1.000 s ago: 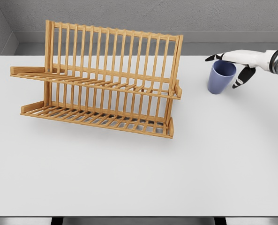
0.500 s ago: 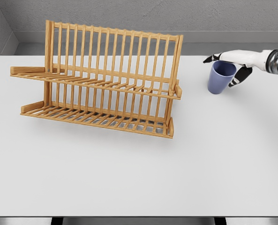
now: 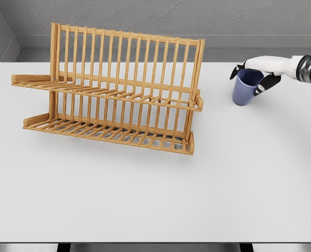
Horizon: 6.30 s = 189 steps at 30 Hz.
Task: Right arm put cup on second shelf
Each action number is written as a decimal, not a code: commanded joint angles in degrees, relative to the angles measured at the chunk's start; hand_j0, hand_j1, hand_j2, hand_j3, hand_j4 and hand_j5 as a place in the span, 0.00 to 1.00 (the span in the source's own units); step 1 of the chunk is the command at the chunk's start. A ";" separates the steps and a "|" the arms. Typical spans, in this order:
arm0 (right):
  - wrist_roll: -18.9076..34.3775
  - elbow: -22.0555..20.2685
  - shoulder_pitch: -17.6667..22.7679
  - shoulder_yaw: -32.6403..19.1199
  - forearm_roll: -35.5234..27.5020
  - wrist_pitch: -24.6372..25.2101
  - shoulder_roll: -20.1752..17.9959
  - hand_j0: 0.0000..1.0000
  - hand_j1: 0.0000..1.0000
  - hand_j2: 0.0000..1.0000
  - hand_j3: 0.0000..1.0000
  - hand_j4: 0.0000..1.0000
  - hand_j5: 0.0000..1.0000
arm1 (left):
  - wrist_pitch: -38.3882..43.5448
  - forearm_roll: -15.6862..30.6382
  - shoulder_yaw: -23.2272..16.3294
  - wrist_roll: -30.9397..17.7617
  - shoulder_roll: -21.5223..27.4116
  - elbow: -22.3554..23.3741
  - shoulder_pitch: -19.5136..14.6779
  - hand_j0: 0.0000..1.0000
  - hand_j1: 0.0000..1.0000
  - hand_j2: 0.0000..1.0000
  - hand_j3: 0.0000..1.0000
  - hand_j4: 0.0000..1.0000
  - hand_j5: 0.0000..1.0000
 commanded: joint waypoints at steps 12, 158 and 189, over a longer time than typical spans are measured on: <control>-0.03 -5.61 -0.79 -0.76 -0.17 -0.27 -2.61 0.67 0.67 0.67 0.67 0.67 0.67 | 0.00 0.01 0.04 -0.02 0.00 -0.01 0.00 1.00 1.00 1.00 1.00 1.00 1.00; -0.03 -46.04 7.21 -12.10 -0.17 -13.01 -6.30 0.69 0.69 0.69 0.69 0.69 0.69 | 0.00 0.01 0.04 -0.02 0.00 -0.01 0.00 1.00 1.00 1.00 1.00 1.00 1.00; -0.03 -46.04 5.18 -17.81 -0.26 -13.03 -7.09 1.00 1.00 1.00 1.00 1.00 1.00 | 0.00 0.01 0.04 -0.02 0.00 -0.01 0.00 1.00 1.00 1.00 1.00 1.00 1.00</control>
